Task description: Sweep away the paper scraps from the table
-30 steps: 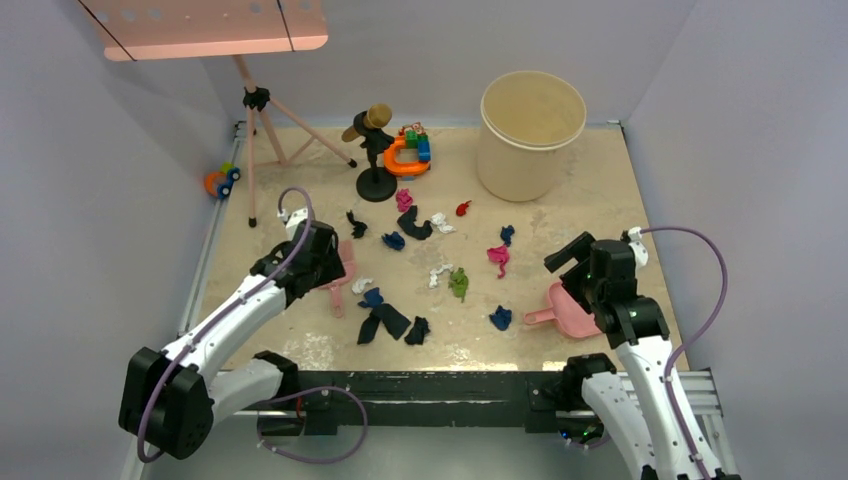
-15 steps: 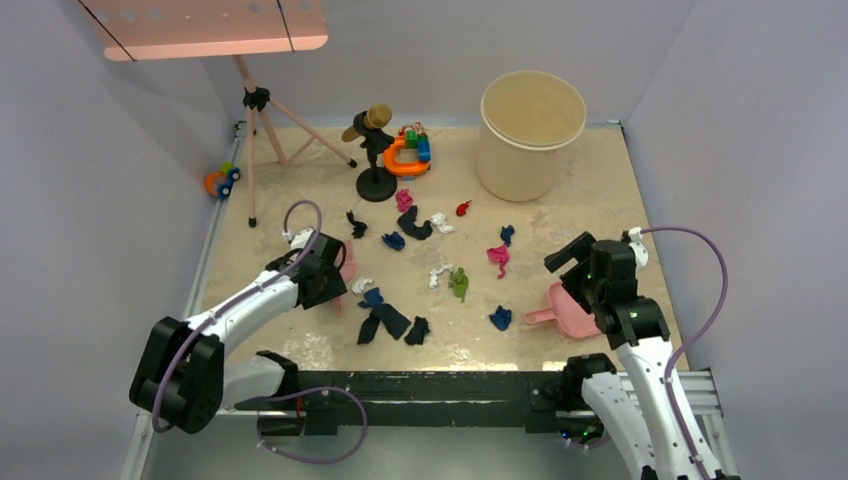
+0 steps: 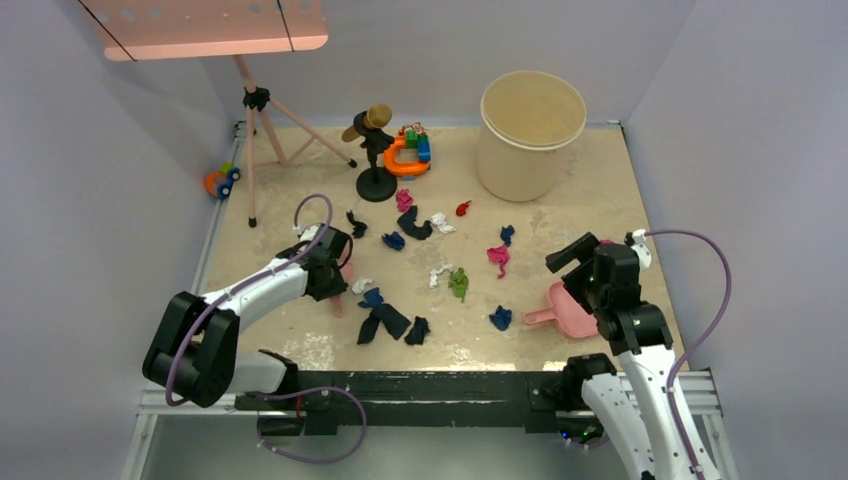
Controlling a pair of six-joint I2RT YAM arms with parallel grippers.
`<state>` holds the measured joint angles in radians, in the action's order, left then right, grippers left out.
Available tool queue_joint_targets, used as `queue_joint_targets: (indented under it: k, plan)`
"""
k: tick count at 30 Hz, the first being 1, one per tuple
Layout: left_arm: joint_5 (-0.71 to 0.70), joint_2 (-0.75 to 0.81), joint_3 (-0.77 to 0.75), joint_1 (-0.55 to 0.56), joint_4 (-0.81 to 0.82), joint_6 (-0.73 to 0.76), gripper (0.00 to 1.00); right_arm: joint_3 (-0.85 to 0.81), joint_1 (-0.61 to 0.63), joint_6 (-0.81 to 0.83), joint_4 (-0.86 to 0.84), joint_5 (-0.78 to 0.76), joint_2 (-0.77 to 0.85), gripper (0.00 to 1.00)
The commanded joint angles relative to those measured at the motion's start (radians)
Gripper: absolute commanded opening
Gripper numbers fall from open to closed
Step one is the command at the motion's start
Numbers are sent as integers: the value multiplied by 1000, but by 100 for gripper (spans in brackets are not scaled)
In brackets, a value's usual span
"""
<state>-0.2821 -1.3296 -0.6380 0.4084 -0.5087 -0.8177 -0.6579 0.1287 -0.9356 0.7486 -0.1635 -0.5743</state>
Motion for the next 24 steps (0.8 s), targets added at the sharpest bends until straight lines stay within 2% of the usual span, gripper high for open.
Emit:
queue_joint_targets:
  k: [1,3,6,8,11,16,20,24]
  plan:
    - [26,32,-43,7,18,38,11,-1,-4,-5,-22,34,9,91]
    - [40,95,-46,11,11,71,8,5,-3,42,-93,119,3,90]
    - [104,229,-54,13,4,135,7,16,-1,162,-285,351,-36,88]
    - [178,290,-65,15,-1,176,8,2,-1,222,-362,501,-84,88]
    - [336,348,-74,21,22,225,7,-26,6,265,-434,632,-153,88]
    - [500,400,-70,60,90,288,3,-81,66,304,-482,682,-243,88]
    - [538,416,-73,122,148,314,1,-126,119,300,-505,711,-312,88]
    - [510,393,-91,217,187,353,0,-141,166,281,-531,730,-355,87]
